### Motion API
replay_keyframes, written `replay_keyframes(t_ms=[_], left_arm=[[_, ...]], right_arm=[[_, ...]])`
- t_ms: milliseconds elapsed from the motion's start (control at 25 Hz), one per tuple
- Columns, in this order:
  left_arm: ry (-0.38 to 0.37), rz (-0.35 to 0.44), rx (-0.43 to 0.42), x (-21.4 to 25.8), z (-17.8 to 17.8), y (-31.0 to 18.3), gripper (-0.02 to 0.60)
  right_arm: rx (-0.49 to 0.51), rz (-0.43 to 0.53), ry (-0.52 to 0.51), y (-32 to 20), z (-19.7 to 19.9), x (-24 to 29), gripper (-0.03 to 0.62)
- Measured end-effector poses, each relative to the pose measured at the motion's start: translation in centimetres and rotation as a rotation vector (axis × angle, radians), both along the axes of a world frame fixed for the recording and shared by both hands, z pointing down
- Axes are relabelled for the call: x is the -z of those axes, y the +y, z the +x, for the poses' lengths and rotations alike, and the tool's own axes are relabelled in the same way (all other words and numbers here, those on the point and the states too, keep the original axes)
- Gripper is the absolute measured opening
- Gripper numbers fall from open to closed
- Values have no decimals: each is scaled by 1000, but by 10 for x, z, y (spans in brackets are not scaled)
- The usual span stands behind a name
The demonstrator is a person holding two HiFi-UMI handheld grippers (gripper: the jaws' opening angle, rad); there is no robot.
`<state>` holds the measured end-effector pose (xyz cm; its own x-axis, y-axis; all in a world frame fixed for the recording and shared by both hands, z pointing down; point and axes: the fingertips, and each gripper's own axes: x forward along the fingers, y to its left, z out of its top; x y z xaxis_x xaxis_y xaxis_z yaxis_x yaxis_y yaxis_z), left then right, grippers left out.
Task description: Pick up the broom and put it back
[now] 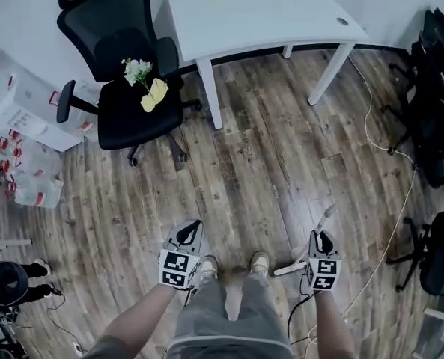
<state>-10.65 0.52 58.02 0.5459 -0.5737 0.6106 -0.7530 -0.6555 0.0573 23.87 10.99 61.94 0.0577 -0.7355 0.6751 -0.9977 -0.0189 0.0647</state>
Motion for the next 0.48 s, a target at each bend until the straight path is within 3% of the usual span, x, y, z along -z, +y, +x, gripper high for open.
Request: replay_keyframes(t_ms=[200, 320, 480], left_arm=[[45, 58, 44, 81, -16, -10, 15], [79, 77, 14, 129, -19, -16, 15], [63, 158, 4, 196, -37, -24, 15]], right_arm=[[1, 114, -35, -45, -24, 83, 92], [38, 202, -39, -70, -41, 149, 94], [66, 322, -69, -91, -62, 236, 94]])
